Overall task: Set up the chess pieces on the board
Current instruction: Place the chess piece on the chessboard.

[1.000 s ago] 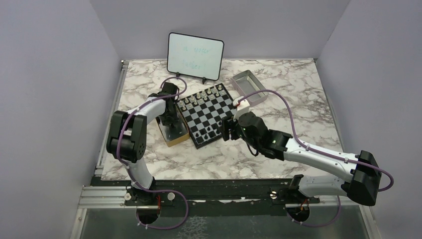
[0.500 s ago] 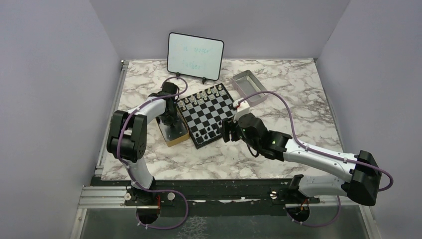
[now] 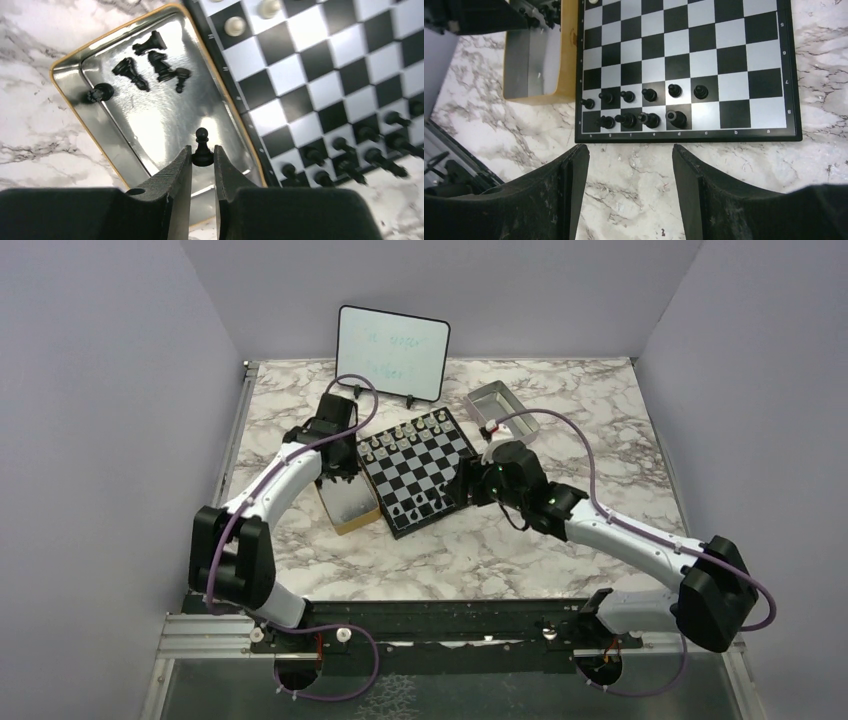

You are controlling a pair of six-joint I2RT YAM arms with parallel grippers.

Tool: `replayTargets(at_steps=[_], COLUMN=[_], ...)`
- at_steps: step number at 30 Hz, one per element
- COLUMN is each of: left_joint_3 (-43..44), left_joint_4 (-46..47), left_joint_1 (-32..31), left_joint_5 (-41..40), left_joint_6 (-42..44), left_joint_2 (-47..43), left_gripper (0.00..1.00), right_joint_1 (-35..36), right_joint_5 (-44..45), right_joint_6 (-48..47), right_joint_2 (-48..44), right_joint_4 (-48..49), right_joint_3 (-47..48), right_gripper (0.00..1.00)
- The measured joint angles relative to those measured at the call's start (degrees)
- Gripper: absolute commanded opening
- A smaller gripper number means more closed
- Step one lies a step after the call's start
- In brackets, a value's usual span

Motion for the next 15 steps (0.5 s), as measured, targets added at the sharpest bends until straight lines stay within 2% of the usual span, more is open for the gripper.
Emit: replayTargets(at_steps=[4, 6, 9, 15], left_joint_3=[-0.17, -1.01, -2.25, -3.23], left_joint_4=[0.61, 1.84, 3.19, 5.64], left_joint_1=[-1.73, -2.82, -5.68, -13.27], left_joint_5=[4.48, 8.46, 12.22, 18.14], left_joint_6=[1.99, 3.39, 5.07, 9.03], left_joint_2=[-6.34, -8.74, -11.13, -13.77], left_gripper=[0.19, 0.18, 0.18, 0.18], right_joint_1=[-4.94, -7.39, -12.33, -21.59], right_joint_5=[-7.5, -12.15, -21.29, -39.89], right_joint_6=[2.05, 2.51, 2.95, 5.4], right_joint_2=[1.31, 2.89, 7.41, 16.17], right_joint_4=[1.03, 1.86, 2.01, 4.31], right_joint_3=[1.33, 2.62, 6.29, 9.42], right_gripper=[0.63, 0.57, 0.52, 0.49])
